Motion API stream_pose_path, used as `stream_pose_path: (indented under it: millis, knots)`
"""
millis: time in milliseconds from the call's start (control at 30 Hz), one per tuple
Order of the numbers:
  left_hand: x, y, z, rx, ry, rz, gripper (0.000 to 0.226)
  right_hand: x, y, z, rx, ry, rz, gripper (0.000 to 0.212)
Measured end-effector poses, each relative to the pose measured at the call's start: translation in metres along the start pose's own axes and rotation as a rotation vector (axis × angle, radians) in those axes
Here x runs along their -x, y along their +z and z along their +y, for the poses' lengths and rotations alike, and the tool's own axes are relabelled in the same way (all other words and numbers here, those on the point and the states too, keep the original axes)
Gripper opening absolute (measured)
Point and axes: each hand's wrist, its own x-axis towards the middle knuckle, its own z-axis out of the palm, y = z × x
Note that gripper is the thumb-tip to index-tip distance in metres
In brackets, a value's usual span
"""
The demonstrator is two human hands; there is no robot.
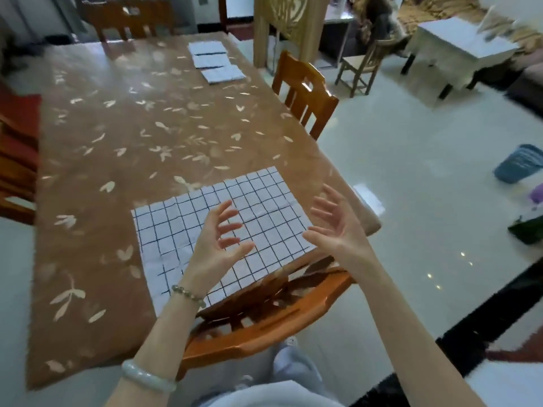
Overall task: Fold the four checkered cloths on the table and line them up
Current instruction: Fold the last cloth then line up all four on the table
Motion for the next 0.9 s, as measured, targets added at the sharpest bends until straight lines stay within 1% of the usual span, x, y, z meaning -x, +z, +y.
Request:
stream_pose_path:
  millis: [100,167,367,467,567,667,767,900]
  knots:
    - [-0.008,0.003,0.001,-0.017,-0.021,0.134,0.080,-0.042,-0.009,-0.001,0.041,-0.026,-0.120,0.083]
    - [-0.010,0.003,-0.001,-0.036,-0.050,0.223,0.079,-0.067,-0.010,0.000,0.053,-0.035,-0.231,0.082]
    - [-0.002,-0.004,-0.004,-0.012,-0.145,0.455,0.077,-0.116,0.003,0.007,0.063,-0.034,-0.494,0.081]
    - [0.006,-0.008,-0.010,0.000,-0.185,0.543,0.076,-0.128,0.014,0.014,0.075,-0.024,-0.572,0.081]
    - [0.006,-0.012,-0.019,-0.014,-0.244,0.576,0.078,-0.141,0.025,0.023,0.077,-0.008,-0.629,0.080]
    - [-0.001,-0.024,-0.035,-0.022,-0.326,0.585,0.078,-0.156,0.042,0.038,0.143,-0.003,-0.656,0.079]
    - [-0.013,-0.046,-0.059,-0.100,-0.460,0.570,0.079,-0.170,0.066,0.064,0.282,-0.015,-0.667,0.077]
    - [-0.027,-0.078,-0.109,-0.263,-0.685,0.561,0.076,-0.186,0.095,0.110,0.553,-0.091,-0.740,0.078]
